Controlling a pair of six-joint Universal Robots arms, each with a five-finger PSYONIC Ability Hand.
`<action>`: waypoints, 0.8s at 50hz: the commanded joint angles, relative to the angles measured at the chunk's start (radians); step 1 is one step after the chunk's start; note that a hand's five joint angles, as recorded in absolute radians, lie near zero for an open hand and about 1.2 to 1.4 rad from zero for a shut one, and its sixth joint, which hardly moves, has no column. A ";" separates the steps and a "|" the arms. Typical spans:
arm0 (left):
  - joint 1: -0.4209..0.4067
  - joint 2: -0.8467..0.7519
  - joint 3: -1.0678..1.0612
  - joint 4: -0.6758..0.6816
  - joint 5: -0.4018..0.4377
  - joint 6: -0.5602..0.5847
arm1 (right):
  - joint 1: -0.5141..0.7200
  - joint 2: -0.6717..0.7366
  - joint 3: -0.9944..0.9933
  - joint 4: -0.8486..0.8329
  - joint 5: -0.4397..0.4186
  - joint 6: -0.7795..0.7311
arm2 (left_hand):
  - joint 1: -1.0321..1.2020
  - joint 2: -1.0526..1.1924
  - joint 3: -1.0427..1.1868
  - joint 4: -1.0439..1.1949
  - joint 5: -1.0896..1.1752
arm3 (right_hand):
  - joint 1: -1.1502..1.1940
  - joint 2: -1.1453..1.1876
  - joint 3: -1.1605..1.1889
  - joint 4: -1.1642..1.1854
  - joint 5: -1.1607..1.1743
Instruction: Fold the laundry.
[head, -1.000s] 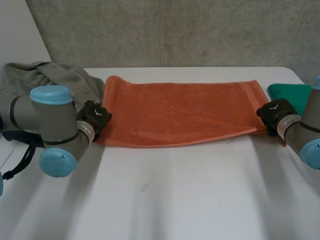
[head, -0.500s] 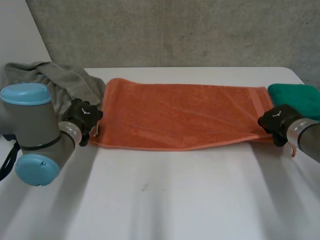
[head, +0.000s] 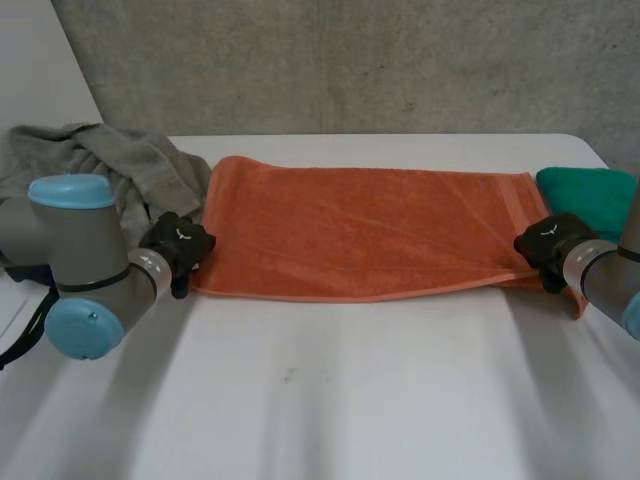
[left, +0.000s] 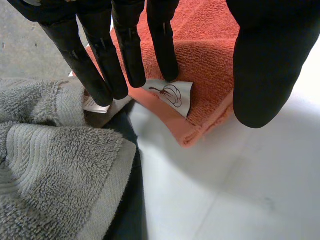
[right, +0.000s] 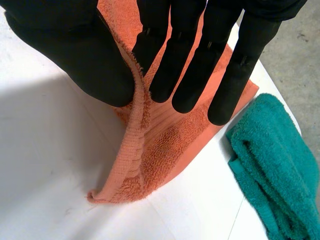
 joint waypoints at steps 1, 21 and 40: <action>-0.004 -0.047 0.053 -0.019 -0.001 -0.027 | -0.006 0.006 0.009 -0.001 -0.001 0.004 | 0.118 0.113 0.113 0.104 0.110 | 0.263 0.212 0.204 0.197 0.210; 0.003 0.072 -0.034 -0.243 -0.009 -0.060 | -0.024 -0.048 0.029 0.048 -0.011 0.024 | 0.828 0.823 0.823 0.814 0.820 | 0.263 0.212 0.204 0.197 0.210; 0.072 0.454 -0.338 -0.627 0.071 0.214 | -0.179 -0.186 0.158 0.628 -0.254 -0.610 | 0.828 0.823 0.823 0.814 0.820 | 0.263 0.212 0.204 0.197 0.210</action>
